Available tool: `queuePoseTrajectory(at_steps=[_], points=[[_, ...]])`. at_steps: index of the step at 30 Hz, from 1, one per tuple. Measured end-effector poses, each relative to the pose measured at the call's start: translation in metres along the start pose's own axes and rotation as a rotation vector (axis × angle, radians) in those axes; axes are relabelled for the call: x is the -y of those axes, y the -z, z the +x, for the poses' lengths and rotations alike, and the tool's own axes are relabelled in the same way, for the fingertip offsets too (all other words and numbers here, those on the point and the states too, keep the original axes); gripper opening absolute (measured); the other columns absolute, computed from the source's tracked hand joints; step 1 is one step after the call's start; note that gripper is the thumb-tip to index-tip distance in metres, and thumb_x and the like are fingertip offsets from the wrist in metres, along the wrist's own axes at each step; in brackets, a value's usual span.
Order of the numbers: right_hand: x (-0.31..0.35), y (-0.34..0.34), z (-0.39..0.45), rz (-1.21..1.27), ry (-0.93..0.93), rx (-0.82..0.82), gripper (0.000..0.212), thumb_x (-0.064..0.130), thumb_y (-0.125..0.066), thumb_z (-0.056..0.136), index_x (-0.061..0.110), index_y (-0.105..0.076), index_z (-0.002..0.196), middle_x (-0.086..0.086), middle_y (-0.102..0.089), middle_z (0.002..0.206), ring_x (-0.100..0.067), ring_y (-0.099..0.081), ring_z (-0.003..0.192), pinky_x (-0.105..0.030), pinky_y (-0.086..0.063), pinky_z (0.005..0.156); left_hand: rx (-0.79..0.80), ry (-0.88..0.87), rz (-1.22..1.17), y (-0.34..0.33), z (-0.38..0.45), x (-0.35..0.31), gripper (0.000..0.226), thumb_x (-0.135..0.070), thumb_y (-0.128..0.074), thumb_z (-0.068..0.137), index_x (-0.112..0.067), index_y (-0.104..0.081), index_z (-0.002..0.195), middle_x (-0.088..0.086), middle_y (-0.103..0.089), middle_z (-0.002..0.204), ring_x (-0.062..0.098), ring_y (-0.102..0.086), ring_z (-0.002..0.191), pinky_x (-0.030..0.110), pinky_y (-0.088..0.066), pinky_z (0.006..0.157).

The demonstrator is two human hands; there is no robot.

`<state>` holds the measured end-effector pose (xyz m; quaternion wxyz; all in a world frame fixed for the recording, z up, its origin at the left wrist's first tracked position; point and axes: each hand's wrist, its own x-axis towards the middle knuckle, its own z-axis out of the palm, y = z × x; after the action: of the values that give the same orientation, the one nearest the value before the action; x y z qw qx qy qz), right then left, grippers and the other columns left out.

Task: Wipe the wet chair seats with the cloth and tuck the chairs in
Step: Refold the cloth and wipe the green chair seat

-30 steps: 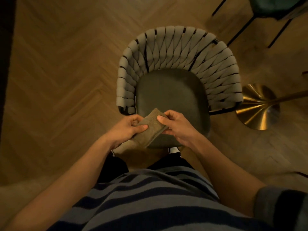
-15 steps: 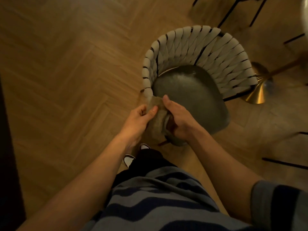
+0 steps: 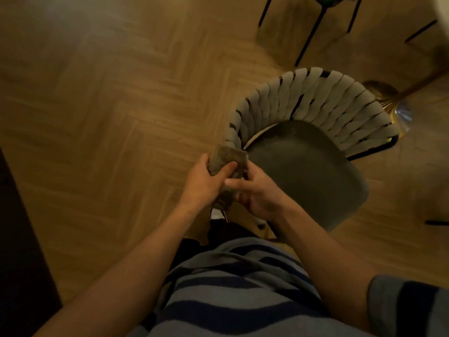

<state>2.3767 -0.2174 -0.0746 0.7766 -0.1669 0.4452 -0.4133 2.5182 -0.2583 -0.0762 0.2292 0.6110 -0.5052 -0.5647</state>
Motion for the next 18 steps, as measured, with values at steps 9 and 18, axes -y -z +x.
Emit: queuePoseTrajectory(at_steps=[9, 18], points=[[0.058, -0.053, 0.118, -0.048, 0.033, -0.163, 0.035, -0.005, -0.049, 0.102, 0.007, -0.056, 0.133, -0.016, -0.065, 0.127, -0.029, -0.065, 0.115, -0.044, -0.056, 0.097, 0.048, 0.005, -0.185, 0.077, 0.122, -0.034, 0.031, -0.049, -0.06, 0.087, -0.024, -0.066, 0.103, 0.005, -0.073, 0.101, 0.026, -0.069, 0.095, 0.056, -0.054, 0.087], [0.113, -0.131, 0.264, 0.113, 0.21, -0.558, 0.013, 0.014, -0.061, 0.102, 0.013, -0.071, 0.11, -0.014, -0.074, 0.113, -0.026, -0.071, 0.101, -0.033, -0.061, 0.079, 0.113, -0.15, -0.07, 0.167, 0.27, -0.085, 0.016, -0.047, -0.066, 0.083, -0.033, -0.062, 0.09, 0.005, -0.07, 0.093, 0.026, -0.069, 0.086, 0.055, -0.057, 0.076]])
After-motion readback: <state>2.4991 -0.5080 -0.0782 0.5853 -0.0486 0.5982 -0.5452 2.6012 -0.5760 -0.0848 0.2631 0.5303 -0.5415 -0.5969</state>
